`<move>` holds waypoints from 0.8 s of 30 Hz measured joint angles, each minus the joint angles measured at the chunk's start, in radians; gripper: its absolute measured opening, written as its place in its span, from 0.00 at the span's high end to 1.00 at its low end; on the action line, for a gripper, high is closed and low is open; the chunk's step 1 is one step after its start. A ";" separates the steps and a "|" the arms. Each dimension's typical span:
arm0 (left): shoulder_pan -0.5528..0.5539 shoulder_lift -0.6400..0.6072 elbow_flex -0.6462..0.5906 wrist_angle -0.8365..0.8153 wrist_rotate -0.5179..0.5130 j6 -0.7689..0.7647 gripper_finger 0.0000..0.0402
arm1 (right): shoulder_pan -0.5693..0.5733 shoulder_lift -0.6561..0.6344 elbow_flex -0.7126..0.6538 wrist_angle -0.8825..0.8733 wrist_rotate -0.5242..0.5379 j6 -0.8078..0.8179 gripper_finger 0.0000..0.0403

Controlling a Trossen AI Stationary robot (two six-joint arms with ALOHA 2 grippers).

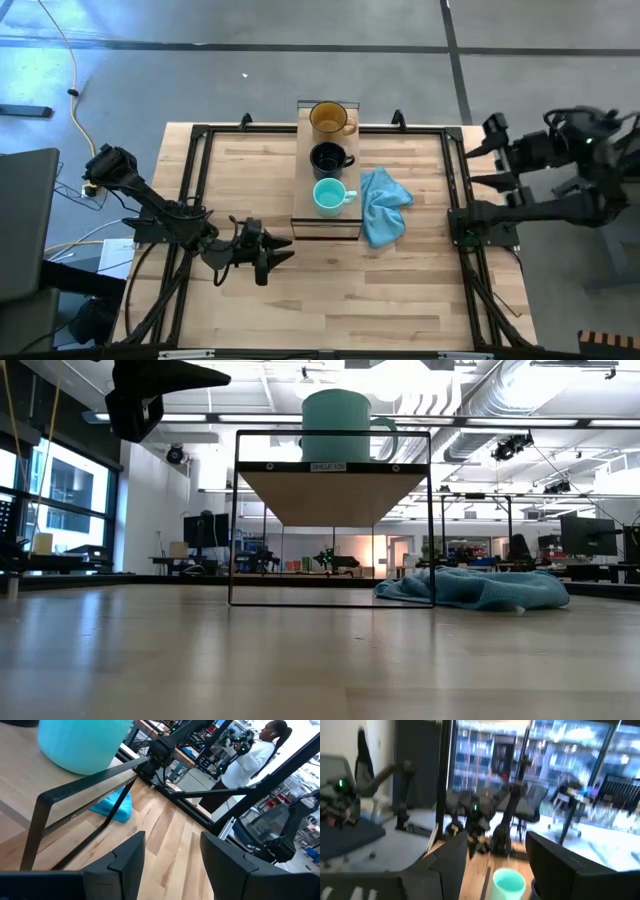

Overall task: Stack small to large cups/mugs on shelf
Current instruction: Return to Home Position

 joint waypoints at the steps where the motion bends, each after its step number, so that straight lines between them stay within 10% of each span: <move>1: 0.000 0.000 0.000 0.000 0.000 0.000 0.55 | 0.000 -0.036 -0.065 0.066 -0.003 0.018 0.52; 12: 0.000 -0.009 0.000 0.116 -0.050 0.129 0.55 | 0.000 -0.404 -0.668 0.664 -0.006 0.302 0.52; 24: 0.000 -0.342 0.000 -0.009 -0.187 0.552 0.55 | 0.000 -0.473 -0.878 0.872 0.046 0.384 0.52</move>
